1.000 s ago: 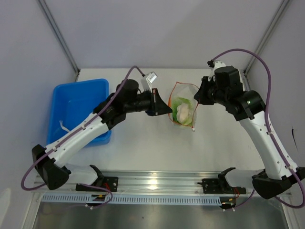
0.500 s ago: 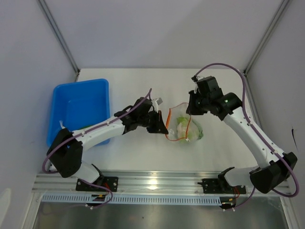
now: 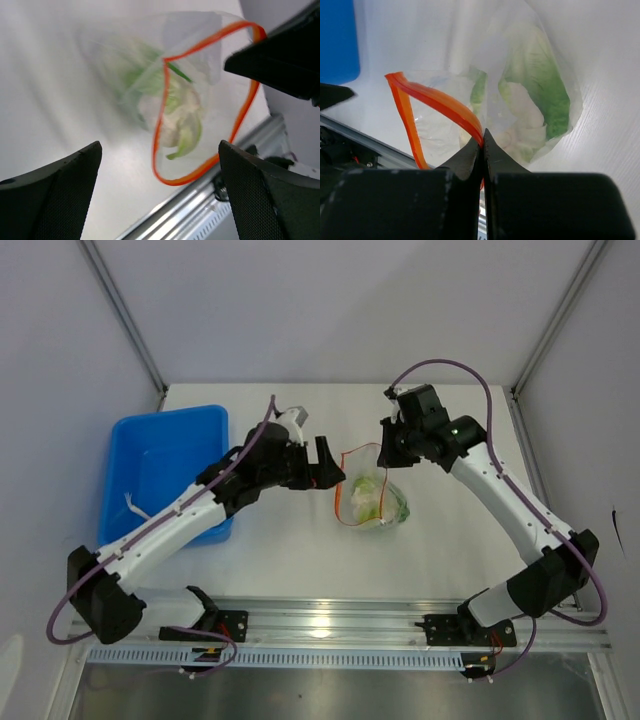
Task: Place the food in the zip-top bag and seal the zipper
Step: Pick up the fake vegetable from the bin.
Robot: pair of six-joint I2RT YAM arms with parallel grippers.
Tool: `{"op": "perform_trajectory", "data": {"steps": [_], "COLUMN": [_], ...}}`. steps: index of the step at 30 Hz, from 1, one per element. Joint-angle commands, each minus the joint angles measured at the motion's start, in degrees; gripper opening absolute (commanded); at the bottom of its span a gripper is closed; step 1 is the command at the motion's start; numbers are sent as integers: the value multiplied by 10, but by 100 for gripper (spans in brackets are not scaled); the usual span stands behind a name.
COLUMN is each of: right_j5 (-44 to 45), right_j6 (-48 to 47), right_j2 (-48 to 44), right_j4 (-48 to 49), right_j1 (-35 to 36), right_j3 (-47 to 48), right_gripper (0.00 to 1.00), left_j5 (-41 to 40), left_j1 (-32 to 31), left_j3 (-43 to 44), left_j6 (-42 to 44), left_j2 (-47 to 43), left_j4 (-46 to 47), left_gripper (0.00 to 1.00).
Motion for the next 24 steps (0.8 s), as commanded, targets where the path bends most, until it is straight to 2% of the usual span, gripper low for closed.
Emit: {"op": "perform_trajectory", "data": {"steps": [1,3,8,9,10,12,16,19,24], "right_j5": [-15,-27,-56,-64,-70,-85,-99,-121,-166], "right_j6": [-18,-22,-21,-19,-17,-11,-3,8,16], "right_j2": [20,31,66,70,77,85,102,104,129], "right_j4": [15,15,16,24,27,34,34,56,84], "right_j1": [-3,-3,-2,-2,2,7,23,38,48], "right_j3": [40,46,63,62,61,57,56,38,11], "right_gripper": [0,0,0,0,0,0,0,0,0], "left_j5": [-182,-239,-269,-294,-353,-388,-350,-310,-277], "left_j1": [28,67,215,230,240,275,372,475,560], "left_j3": [-4,-6,-2,-4,-6,-20,-76,-117,-147], "left_j6": [23,5,-8,-27,-37,-47,-33,-13,-24], "left_j2": [-73,-107,-124,-130,-130,-135,-154,-147,-128], "left_j4": [-68,-110,-201,-215,-245,-264,-231,-213,-198], "left_gripper": [100,99,100,99,100,99,100,100,99]}}
